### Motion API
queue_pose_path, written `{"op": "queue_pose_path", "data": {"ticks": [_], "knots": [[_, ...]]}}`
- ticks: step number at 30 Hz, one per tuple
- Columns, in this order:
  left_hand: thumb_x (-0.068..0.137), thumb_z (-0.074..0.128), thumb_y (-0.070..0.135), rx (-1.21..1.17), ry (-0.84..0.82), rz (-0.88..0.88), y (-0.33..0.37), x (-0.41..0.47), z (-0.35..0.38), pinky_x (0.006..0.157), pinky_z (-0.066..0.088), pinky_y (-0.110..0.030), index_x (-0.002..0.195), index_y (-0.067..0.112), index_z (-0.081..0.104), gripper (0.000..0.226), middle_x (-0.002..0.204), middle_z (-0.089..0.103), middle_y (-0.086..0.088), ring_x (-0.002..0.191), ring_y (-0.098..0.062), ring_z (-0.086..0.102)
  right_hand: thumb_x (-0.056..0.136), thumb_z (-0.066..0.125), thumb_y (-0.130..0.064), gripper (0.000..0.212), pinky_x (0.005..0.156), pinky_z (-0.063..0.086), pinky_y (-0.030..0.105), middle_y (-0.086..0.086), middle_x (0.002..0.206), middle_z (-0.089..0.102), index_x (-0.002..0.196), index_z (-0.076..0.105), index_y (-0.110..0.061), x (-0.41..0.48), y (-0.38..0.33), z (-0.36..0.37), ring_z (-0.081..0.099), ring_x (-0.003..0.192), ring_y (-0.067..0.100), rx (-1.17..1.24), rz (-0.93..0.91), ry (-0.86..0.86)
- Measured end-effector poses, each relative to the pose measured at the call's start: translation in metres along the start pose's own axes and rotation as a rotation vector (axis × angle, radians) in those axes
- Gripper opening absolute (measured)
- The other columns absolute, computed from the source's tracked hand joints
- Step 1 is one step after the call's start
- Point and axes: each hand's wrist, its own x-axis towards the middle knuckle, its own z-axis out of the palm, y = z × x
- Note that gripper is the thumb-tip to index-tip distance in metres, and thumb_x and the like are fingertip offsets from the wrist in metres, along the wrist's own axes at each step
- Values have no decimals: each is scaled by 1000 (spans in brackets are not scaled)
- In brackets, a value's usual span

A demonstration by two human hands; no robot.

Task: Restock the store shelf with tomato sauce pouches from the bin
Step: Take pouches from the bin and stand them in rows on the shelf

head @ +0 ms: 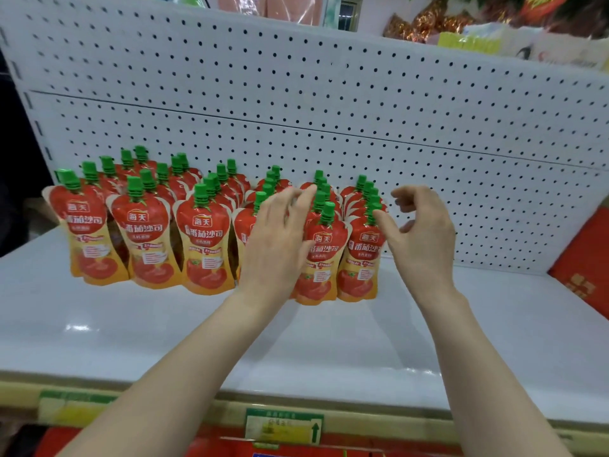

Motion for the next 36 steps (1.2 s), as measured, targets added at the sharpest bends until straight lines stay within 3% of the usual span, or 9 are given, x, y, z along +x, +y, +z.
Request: {"op": "queue_pose_path", "data": {"ticks": [4,8,13,23,25,29,31,33,36], "knots": [[83,72,22,-10,34,-187,-37,-8,-23,112,27,-29,145,13,33,74,141,41,-10,133,-25,36,83,75,-35,49,93,49,37,-2,121,62,126,57,-19,-11,-23,25,59,110,21,-54,-80,-232],[87,69,21,-41,-92,-234,-60,-5,-27,108,37,-33,142,15,42,62,136,52,-4,129,-21,45,80,77,-37,60,95,46,37,0,122,60,132,54,-17,-10,-28,46,57,114,23,-137,-24,-430],[86,70,20,-45,-88,-216,-64,2,-28,98,45,-31,130,13,56,46,123,60,-1,114,-20,58,76,81,-32,47,80,42,30,-1,105,59,114,58,-17,-10,-32,55,58,99,22,-105,59,-388],[86,70,18,-88,-79,-184,-69,2,-26,99,49,-33,128,11,57,45,123,60,-3,115,-19,57,79,79,-35,55,89,49,37,0,117,59,124,54,-18,-13,-40,60,59,108,23,-121,110,-365],[85,71,18,-66,-26,-148,-74,-3,-31,101,47,-35,131,11,57,48,126,58,-5,119,-21,52,78,79,-37,61,90,45,34,-1,123,58,130,52,-20,-14,-44,53,55,113,21,-147,67,-264],[86,69,19,2,135,-157,-96,-13,-51,104,37,-28,133,12,53,50,128,52,-6,121,-22,45,82,77,-32,43,88,37,23,1,113,61,118,61,-16,-17,-77,48,54,108,22,-142,-139,-36],[87,69,21,23,84,-238,-111,-13,-60,105,34,-28,138,14,48,56,132,51,-7,125,-22,43,85,74,-29,41,93,37,22,0,118,63,122,62,-16,-18,-95,59,56,111,21,-119,-185,-189],[87,69,24,41,-33,-287,-123,-9,-66,107,36,-33,142,16,43,62,136,52,-7,129,-24,43,89,70,-32,53,101,42,32,0,134,57,137,52,-17,-21,-107,76,57,118,23,-134,-154,-393],[86,70,26,77,-160,-266,-131,-3,-68,104,40,-36,145,14,41,66,133,56,-5,125,-24,49,89,69,-35,67,101,43,41,3,144,47,145,37,-16,-22,-117,95,52,126,30,-208,-57,-525]]}}
